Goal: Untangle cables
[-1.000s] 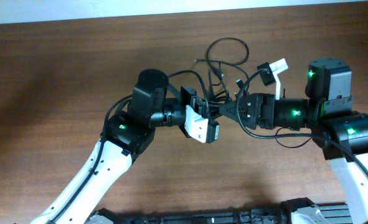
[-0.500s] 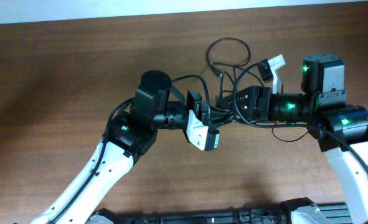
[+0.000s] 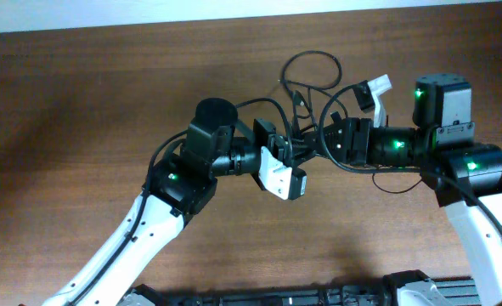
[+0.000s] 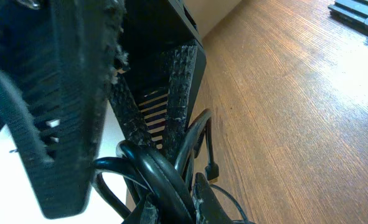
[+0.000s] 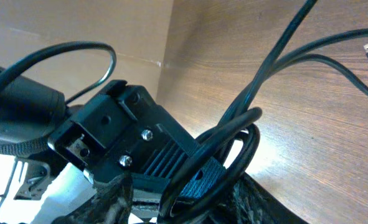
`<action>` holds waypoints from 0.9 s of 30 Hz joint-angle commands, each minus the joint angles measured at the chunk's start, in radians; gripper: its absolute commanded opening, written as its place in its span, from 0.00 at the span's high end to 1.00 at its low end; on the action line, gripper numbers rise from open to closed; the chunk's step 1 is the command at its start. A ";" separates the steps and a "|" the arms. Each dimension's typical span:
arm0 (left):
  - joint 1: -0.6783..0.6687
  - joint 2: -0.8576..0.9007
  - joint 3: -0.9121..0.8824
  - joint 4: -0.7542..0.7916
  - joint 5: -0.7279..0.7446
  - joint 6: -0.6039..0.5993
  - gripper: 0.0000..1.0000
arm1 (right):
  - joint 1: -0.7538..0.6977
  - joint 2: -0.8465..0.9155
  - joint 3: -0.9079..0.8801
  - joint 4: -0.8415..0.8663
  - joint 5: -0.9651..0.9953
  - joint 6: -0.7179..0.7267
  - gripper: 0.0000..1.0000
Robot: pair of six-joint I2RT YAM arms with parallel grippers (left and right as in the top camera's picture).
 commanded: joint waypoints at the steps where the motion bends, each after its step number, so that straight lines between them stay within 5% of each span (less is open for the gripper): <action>1: -0.021 -0.002 0.019 0.010 0.000 0.020 1.00 | 0.008 0.002 0.018 0.005 -0.056 -0.008 0.59; 6: -0.021 -0.002 0.019 0.025 -0.006 0.020 1.00 | 0.008 0.002 0.018 0.005 -0.056 -0.008 0.95; 14: -0.020 -0.002 0.019 0.081 -0.053 -0.008 0.90 | 0.008 0.002 0.018 0.005 -0.056 -0.008 0.96; 15: -0.020 -0.002 0.019 0.097 -0.054 -0.014 0.02 | 0.008 0.002 0.018 0.005 -0.053 -0.009 0.96; 20: -0.014 -0.028 0.019 0.101 -0.153 -0.103 0.02 | 0.008 0.002 0.018 0.005 0.076 -0.009 0.96; 27: 0.150 -0.175 0.019 0.185 -0.158 -0.627 0.01 | 0.007 0.002 0.018 0.001 0.241 -0.013 0.96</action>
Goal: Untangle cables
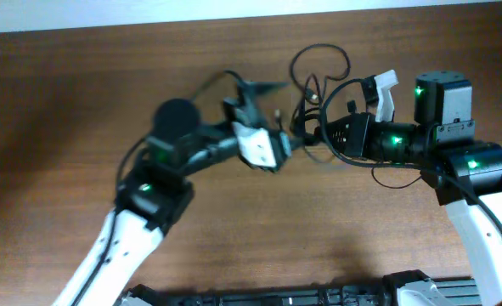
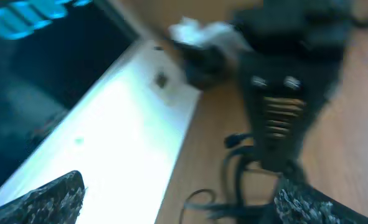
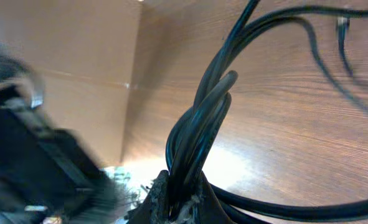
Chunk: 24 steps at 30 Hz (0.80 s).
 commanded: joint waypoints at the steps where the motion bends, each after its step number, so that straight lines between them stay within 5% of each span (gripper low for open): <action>1: 0.081 -0.072 0.020 -0.005 -0.012 -0.284 0.01 | 0.005 -0.006 -0.002 0.005 0.046 -0.019 0.96; 5: 0.135 -0.087 0.020 -0.055 -0.011 -0.408 0.01 | 0.005 -0.006 -0.002 0.005 0.036 -0.011 0.96; 9: 0.136 -0.087 0.020 -0.150 -0.006 -0.444 0.01 | 0.003 -0.006 -0.002 0.063 -0.071 0.195 0.96; 14: 0.136 -0.087 0.020 -0.328 0.179 -0.054 0.00 | 0.003 -0.006 -0.002 0.212 -0.216 0.402 0.96; 17: 0.135 -0.087 0.020 -0.334 0.182 0.060 0.01 | 0.003 -0.006 -0.002 0.223 -0.296 0.405 0.96; 24: 0.135 -0.087 0.020 -0.333 0.211 0.121 0.05 | 0.005 -0.006 -0.002 0.223 -0.347 0.401 0.96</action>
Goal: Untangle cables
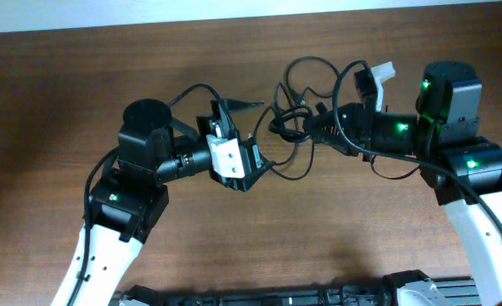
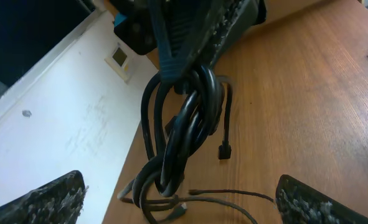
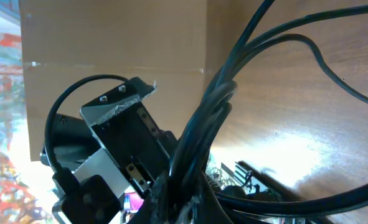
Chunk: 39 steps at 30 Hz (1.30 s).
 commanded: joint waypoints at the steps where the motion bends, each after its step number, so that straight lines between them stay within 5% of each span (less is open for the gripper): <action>1: 0.003 -0.008 0.007 -0.001 0.029 0.034 0.16 | 0.005 -0.006 0.006 0.010 -0.051 -0.003 0.96; 3: 0.003 -0.006 0.007 -0.001 0.053 0.034 0.28 | 0.005 -0.006 0.006 0.010 -0.051 -0.003 0.96; 13: -0.002 0.042 0.007 0.051 0.103 0.034 0.28 | 0.005 -0.006 0.006 0.010 -0.062 -0.003 0.96; 16: -0.015 0.081 0.007 0.081 0.103 0.034 0.41 | 0.005 -0.006 0.006 0.010 -0.062 -0.003 0.96; 19: -0.026 0.096 0.007 0.106 0.103 0.034 0.69 | 0.005 -0.006 0.006 0.010 -0.058 -0.003 0.96; 24: -0.026 0.096 0.007 0.113 0.103 0.034 0.98 | 0.005 -0.006 0.006 0.010 -0.058 -0.003 0.96; 30: -0.026 0.096 0.007 0.112 0.103 0.014 1.00 | 0.005 -0.006 0.006 0.010 -0.022 -0.031 0.95; 32: -0.026 0.096 0.007 0.112 0.094 -0.017 1.00 | 0.005 -0.006 0.006 0.010 0.008 -0.068 0.80; 33: -0.025 0.096 0.007 0.112 0.084 -0.039 1.00 | 0.005 -0.006 0.006 0.009 0.023 -0.101 0.52; 35: -0.024 0.096 0.007 0.112 0.008 -0.110 1.00 | 0.005 -0.006 0.006 0.006 0.050 -0.173 0.29; 37: -0.023 0.096 0.007 0.112 -0.094 -0.198 1.00 | 0.005 -0.006 0.006 0.006 0.110 -0.196 0.10; 39: -0.023 0.096 0.007 0.112 -0.187 -0.294 1.00 | 0.005 -0.006 0.006 0.006 0.172 -0.196 0.05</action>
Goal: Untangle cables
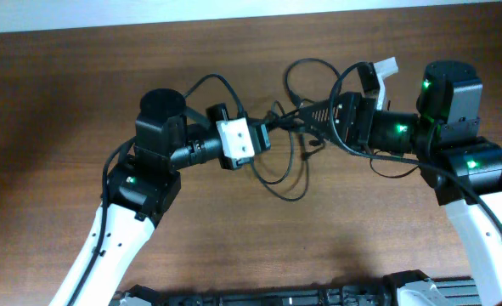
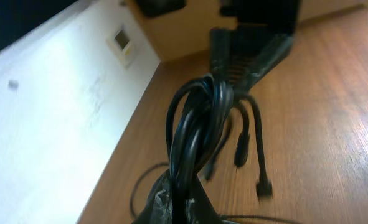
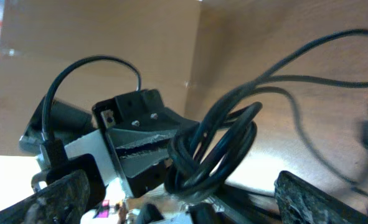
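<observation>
A black cable bundle (image 1: 278, 129) hangs knotted between the two arms above the brown table (image 1: 64, 102). Its loose loops trail toward the front (image 1: 283, 183) and toward the back (image 1: 308, 65). My left gripper (image 1: 264, 138) is shut on the bundle; in the left wrist view the cables (image 2: 199, 118) rise out of its pinched fingers (image 2: 165, 198). My right gripper (image 1: 312, 117) faces it from the right. In the right wrist view its fingers (image 3: 64, 191) stand wide apart, open around the knot (image 3: 216, 149). Cable plugs (image 2: 241, 152) dangle below.
The table's far edge meets a white wall (image 1: 149, 13) at the top of the overhead view. The arms' black base (image 1: 276, 296) lines the front edge. Bare wood lies to the left (image 1: 47, 170) and at front centre.
My left gripper was open in front of the bundle and is now shut on it. My right gripper was shut on the bundle and is now open.
At first both grippers were shut on the cable knot, close together. Then the left gripper was open and drawn back to the left while the right held the bundle up. Now the left holds the bundle and the right has let go.
</observation>
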`<action>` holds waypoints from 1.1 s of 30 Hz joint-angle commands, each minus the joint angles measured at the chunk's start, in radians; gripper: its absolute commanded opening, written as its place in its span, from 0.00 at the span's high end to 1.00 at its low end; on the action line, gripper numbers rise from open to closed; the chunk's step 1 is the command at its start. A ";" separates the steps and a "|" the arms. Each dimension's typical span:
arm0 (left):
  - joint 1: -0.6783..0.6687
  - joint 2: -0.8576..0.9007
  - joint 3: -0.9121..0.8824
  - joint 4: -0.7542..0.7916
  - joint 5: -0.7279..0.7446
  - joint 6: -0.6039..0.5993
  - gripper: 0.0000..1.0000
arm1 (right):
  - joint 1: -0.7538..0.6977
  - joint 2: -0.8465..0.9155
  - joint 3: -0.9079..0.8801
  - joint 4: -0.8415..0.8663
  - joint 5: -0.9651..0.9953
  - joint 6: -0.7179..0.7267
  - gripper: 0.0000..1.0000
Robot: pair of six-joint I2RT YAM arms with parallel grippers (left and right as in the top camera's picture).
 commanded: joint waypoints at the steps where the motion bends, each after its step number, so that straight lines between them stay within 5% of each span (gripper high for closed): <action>1: -0.002 0.000 0.007 0.009 -0.184 -0.197 1.00 | 0.006 -0.005 0.006 -0.001 0.090 -0.039 0.04; 6: -0.002 0.000 0.007 0.010 -0.247 -0.365 1.00 | 0.006 -0.005 0.006 -0.001 0.090 -0.038 0.01; 11: -0.005 0.001 0.007 0.025 -0.040 -0.367 1.00 | 0.006 -0.005 0.006 -0.035 0.124 -0.034 0.02; 26: -0.076 0.084 0.007 0.104 -0.090 -0.367 1.00 | 0.006 -0.006 0.006 -0.144 0.138 -0.034 0.11; 33: -0.076 0.084 0.007 0.207 0.090 -0.368 1.00 | 0.006 -0.002 0.006 -0.186 0.378 -0.034 0.20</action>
